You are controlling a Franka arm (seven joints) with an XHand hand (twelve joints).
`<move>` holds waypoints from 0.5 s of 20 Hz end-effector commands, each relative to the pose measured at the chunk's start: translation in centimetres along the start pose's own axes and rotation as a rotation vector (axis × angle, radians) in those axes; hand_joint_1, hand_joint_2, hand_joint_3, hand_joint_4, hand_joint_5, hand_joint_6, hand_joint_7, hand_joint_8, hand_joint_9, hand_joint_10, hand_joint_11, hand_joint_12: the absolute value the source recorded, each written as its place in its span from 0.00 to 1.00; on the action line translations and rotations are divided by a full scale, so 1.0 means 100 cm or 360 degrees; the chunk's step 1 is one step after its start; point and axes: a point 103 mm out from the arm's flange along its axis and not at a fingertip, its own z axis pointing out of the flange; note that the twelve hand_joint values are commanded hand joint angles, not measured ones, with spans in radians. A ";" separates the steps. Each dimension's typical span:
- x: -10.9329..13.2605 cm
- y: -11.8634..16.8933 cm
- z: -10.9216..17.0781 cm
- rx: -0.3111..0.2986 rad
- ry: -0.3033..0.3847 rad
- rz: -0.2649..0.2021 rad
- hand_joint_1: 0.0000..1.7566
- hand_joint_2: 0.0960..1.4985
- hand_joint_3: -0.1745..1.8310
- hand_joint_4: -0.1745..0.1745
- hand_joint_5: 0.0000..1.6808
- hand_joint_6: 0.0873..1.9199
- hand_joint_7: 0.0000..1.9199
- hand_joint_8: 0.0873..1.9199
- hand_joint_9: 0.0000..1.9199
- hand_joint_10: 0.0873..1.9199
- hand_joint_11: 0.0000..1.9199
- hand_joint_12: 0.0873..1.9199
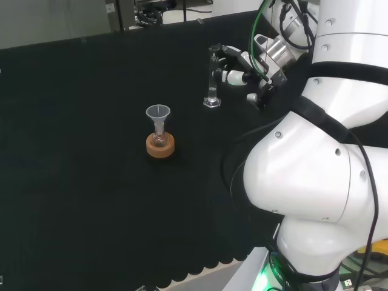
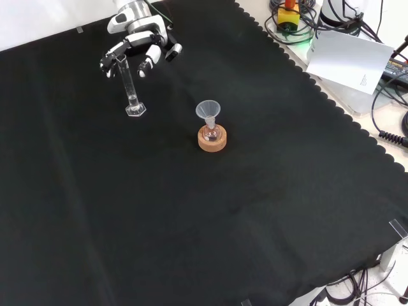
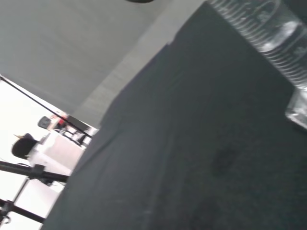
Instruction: Pick up the graduated cylinder.
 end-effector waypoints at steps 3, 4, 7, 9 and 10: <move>0.002 0.005 0.013 -0.0027 0.0150 -0.0046 0.54 0.66 0.00 0.42 0.24 0.00 0.14 0.29 0.25 0.29 0.14 0.67; 0.002 0.005 0.014 -0.0028 0.0159 -0.0048 0.54 0.67 0.00 0.42 0.24 0.00 0.14 0.30 0.26 0.29 0.15 0.67; 0.002 0.008 0.018 -0.0025 0.0190 -0.0053 0.55 0.67 0.00 0.42 0.27 0.00 0.17 0.30 0.28 0.28 0.17 0.65; 0.000 0.009 0.019 -0.0037 0.0218 -0.0047 0.56 0.67 0.00 0.42 0.30 0.00 0.19 0.29 0.30 0.27 0.20 0.64; 0.000 0.009 0.020 -0.0042 0.0226 -0.0043 0.56 0.67 0.00 0.42 0.31 0.00 0.19 0.29 0.31 0.27 0.21 0.64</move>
